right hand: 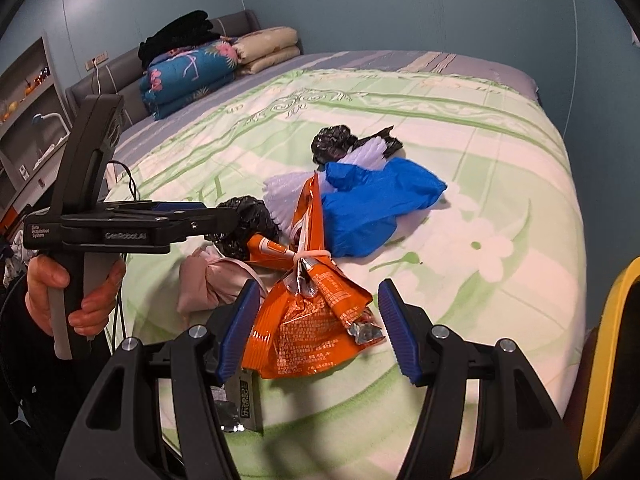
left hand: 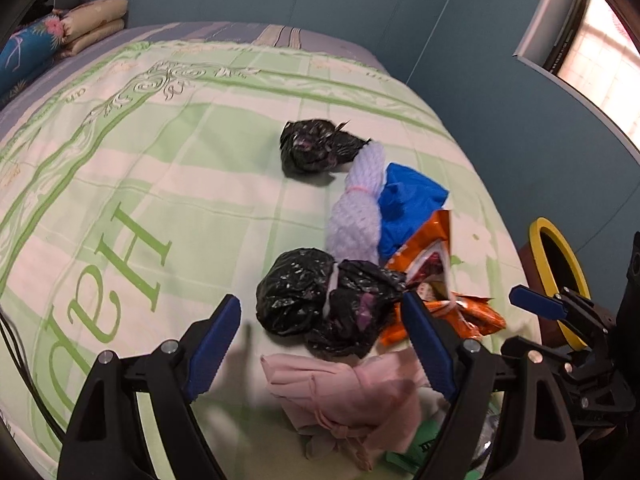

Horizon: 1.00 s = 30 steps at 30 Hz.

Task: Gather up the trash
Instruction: 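Grasp the black plastic bag with the left tool while the right tool grasps the orange wrapper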

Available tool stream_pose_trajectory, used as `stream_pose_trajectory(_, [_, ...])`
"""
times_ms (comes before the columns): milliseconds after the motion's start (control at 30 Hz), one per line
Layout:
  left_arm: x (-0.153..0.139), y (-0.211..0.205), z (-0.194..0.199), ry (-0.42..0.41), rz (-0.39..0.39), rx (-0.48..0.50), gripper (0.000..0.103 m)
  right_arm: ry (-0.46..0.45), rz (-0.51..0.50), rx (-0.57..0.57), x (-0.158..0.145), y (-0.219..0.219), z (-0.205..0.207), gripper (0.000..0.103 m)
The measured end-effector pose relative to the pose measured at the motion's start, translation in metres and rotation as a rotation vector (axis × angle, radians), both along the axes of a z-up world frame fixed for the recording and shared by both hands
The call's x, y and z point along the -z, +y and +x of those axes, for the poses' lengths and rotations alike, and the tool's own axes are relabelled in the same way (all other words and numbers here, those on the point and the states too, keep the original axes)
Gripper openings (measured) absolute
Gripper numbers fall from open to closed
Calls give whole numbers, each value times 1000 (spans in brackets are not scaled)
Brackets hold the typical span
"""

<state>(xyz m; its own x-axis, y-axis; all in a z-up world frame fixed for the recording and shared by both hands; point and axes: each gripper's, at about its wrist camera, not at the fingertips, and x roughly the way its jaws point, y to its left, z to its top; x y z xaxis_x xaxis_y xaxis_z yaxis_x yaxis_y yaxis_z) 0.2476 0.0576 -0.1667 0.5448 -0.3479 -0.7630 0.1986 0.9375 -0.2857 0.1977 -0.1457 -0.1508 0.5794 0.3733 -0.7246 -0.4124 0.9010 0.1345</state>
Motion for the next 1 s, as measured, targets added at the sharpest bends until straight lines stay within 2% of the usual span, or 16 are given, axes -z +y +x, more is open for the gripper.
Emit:
stream_pose_trajectory(267, [17,2,16,69,8,-13,63,21,-46,-24,10,11,15,58])
stream_pose_trajectory(367, [19,7,20,85,-12,-29,61,32,-59,-41,13,16,21,57])
stream_pose_trajectory(700, [20,27,28,91,-37,-90,50,67,-104,-68,26,32,36,51])
stream_pose_trajectory(1000, [16,33,23,63,-65,-101,43,76,-104,-60,26,32,36,38])
